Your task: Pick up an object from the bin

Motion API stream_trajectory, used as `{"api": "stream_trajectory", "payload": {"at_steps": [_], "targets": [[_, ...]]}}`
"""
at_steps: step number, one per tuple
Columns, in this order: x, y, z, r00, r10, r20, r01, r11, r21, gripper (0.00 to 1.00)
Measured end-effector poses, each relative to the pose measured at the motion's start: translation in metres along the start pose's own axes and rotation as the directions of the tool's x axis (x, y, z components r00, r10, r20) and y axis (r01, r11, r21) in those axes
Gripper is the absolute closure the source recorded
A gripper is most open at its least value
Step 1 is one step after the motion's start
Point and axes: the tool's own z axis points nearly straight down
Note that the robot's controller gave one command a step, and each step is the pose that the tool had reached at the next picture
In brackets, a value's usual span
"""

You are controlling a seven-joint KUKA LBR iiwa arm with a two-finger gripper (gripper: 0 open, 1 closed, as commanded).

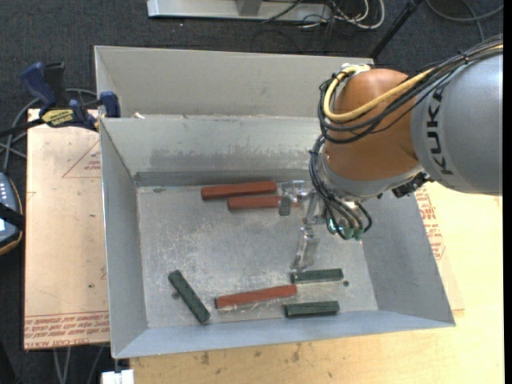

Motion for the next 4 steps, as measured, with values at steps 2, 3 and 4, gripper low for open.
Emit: {"api": "stream_trajectory", "payload": {"at_steps": [2, 3, 4], "targets": [[0.0278, -0.0175, 0.1244, 0.993, 0.118, 0.010, -0.118, 0.993, -0.002, 1.00], [0.0288, -0.0178, 0.1254, 0.993, 0.118, 0.007, -0.118, 0.993, -0.002, 0.00], [0.0288, -0.0178, 0.1254, 0.993, 0.118, 0.007, -0.118, 0.993, -0.002, 1.00]]}}
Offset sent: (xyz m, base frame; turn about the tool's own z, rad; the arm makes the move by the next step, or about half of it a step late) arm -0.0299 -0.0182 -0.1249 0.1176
